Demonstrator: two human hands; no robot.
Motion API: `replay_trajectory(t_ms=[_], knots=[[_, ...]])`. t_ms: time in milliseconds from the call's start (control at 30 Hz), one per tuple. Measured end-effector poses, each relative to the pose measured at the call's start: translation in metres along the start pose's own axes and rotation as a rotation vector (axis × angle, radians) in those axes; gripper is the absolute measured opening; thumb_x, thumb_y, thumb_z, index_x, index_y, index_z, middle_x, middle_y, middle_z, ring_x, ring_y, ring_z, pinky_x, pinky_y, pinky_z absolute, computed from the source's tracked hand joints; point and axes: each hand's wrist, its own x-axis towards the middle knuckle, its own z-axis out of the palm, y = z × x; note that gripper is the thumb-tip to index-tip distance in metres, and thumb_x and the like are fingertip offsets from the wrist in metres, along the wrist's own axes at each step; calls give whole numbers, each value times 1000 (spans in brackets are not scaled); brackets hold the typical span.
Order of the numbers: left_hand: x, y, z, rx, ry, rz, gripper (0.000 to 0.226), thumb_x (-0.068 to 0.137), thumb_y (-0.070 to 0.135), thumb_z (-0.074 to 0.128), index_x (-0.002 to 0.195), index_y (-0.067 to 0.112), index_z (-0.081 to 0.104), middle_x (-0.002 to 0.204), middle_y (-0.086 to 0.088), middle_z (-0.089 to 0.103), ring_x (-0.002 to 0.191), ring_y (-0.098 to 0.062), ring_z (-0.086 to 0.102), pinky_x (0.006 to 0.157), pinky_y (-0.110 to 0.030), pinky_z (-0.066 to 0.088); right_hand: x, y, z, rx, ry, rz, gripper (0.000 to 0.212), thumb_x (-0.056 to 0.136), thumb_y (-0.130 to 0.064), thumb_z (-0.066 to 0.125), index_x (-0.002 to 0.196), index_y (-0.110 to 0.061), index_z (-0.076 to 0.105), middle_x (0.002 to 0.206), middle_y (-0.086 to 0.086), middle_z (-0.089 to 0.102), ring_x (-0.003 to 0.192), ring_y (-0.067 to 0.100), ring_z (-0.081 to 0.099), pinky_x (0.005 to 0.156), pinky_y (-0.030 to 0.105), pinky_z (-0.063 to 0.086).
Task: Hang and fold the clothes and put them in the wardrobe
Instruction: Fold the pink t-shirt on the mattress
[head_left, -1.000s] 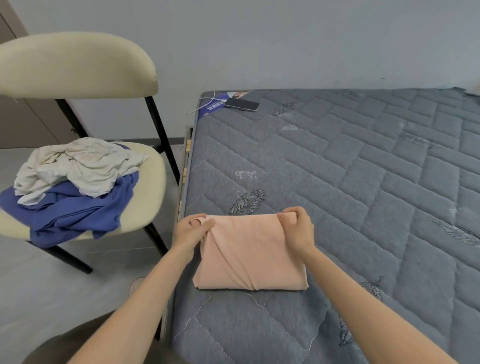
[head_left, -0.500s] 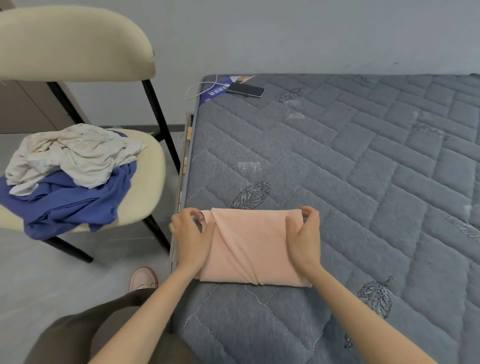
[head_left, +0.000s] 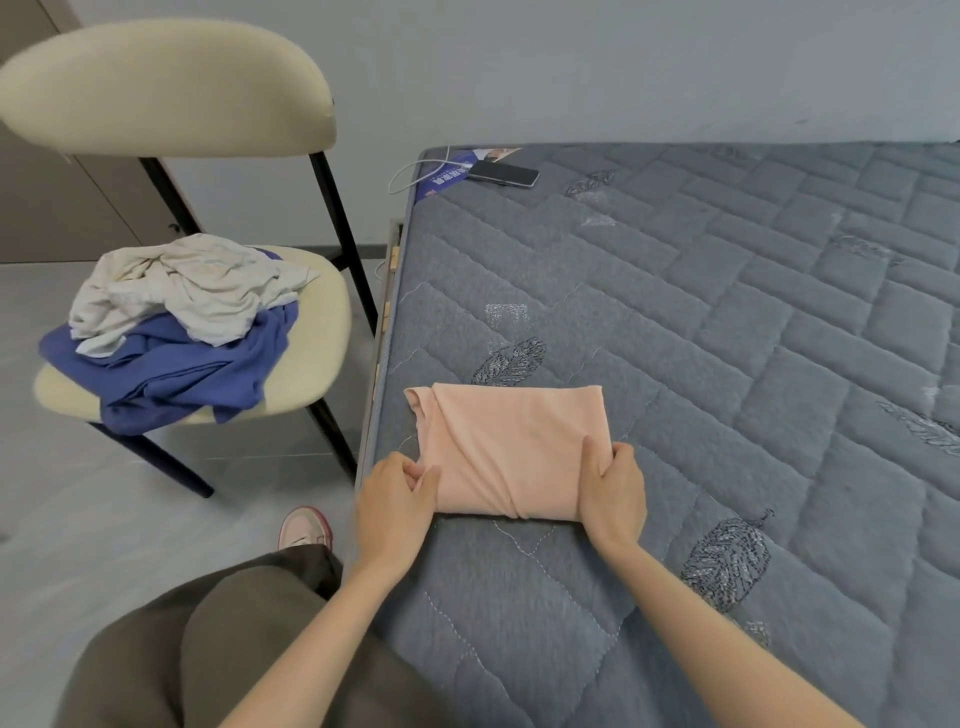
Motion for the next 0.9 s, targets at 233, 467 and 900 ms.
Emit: replay_trajectory(t_ms=[233, 467, 900], knots=[[-3, 0, -3, 66, -69, -8, 21, 93, 33, 54, 80, 16, 57, 86, 4, 54, 80, -16, 52, 65, -29, 36, -4, -5, -2, -18, -32, 21, 40, 98, -48, 32, 103, -10, 45, 99, 15, 59, 90, 34, 57, 77, 42, 46], [4, -4, -14, -169, -140, -181, 18, 99, 19, 42, 90, 6, 50, 90, -6, 54, 86, -22, 46, 69, -30, 30, 5, -19, -15, 33, -66, -57, 28, 100, -44, 31, 96, -16, 38, 83, 7, 56, 81, 30, 53, 70, 38, 40], [-7, -18, -17, -199, -334, -66, 16, 84, 25, 69, 83, 14, 57, 76, 3, 59, 69, -6, 51, 59, -15, 38, 3, -7, -13, -50, -37, 35, 32, 99, -47, 32, 100, -16, 41, 86, 4, 54, 80, 27, 50, 72, 37, 39]])
